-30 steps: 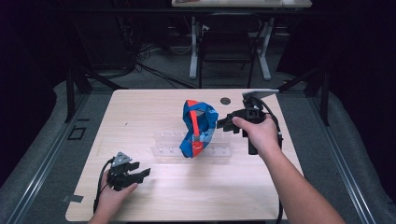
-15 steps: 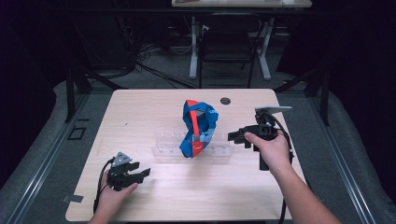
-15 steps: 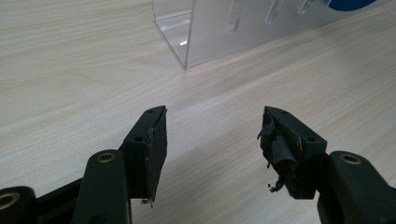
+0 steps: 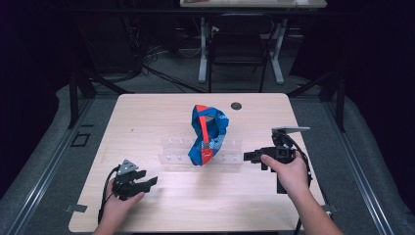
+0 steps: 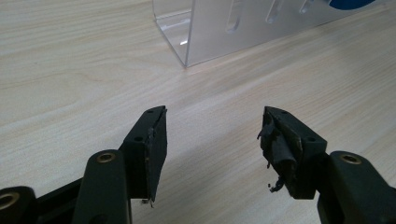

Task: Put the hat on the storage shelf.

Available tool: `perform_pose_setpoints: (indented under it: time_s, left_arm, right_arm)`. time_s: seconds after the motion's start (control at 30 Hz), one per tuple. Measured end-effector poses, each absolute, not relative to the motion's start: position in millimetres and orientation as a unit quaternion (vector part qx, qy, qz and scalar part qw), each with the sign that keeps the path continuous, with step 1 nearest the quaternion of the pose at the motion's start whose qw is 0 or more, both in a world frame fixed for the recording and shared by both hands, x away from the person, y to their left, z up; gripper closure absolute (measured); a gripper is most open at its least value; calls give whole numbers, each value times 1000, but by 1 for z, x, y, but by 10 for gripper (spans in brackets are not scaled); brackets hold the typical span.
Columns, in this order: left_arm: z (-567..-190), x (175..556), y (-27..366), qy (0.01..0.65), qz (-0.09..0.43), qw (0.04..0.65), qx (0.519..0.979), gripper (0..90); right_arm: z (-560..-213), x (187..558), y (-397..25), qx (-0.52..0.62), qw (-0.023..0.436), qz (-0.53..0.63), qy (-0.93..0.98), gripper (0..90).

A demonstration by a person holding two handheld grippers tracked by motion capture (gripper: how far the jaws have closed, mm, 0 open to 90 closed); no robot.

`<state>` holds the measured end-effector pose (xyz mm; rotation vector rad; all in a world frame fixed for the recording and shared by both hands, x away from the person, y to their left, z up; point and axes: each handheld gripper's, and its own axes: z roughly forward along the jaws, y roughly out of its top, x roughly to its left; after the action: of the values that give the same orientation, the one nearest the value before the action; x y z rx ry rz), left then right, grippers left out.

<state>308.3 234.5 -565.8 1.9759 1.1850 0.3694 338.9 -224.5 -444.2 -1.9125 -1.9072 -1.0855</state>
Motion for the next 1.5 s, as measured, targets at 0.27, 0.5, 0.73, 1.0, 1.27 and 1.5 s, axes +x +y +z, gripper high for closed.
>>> perform_pose_setpoints:
  time_s: [0.27, 0.5, 0.73, 1.0, 1.27, 1.5]
  left_arm:
    - [-566, 308, 235, 466, 144, 391, 780, 414]
    - [-566, 308, 235, 465, 145, 390, 781, 414]
    - [-566, 308, 234, 467, 144, 388, 782, 415]
    - [-567, 308, 234, 469, 145, 389, 779, 414]
    - [-567, 308, 234, 469, 144, 387, 781, 414]
    - [-568, 308, 234, 470, 145, 388, 779, 414]
  right_arm:
    - [-464, 320, -222, -637, 86, -376, -667, 558]
    - [-481, 309, -225, -621, 70, -384, -679, 558]
    - [-498, 292, -237, -620, 35, -392, -679, 563]
    - [-521, 279, -250, -625, 8, -385, -679, 566]
    - [-534, 267, -261, -629, -21, -380, -678, 564]
    - [-538, 263, -269, -624, -26, -409, -665, 544]
